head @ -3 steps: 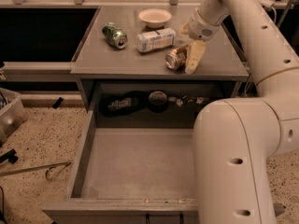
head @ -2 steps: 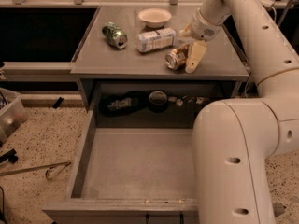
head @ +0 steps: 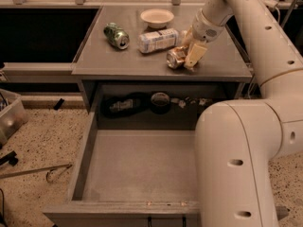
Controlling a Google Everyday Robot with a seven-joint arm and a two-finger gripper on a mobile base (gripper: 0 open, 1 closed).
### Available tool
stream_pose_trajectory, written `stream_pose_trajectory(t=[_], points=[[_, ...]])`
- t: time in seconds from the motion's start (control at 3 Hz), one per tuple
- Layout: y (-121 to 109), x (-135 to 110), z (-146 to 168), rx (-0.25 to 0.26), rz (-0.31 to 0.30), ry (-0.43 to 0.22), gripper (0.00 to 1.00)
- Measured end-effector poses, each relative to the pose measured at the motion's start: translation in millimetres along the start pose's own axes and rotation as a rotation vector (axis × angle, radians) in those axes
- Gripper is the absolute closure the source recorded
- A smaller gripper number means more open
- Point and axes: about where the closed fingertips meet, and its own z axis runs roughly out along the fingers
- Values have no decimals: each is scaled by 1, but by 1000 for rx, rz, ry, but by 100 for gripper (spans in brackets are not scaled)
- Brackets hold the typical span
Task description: Place orange can into top drawer
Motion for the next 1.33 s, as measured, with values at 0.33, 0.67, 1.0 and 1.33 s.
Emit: stream_pose_trajectory(t=[0.33,0.67,1.0,1.33], points=[[0,-8,-11,32,9,-9,86],[14,-26,-47,102,14,-66,100],[40,-42,-99,217,32,-126,100],[86,-49,-143,310,47,-168,100]])
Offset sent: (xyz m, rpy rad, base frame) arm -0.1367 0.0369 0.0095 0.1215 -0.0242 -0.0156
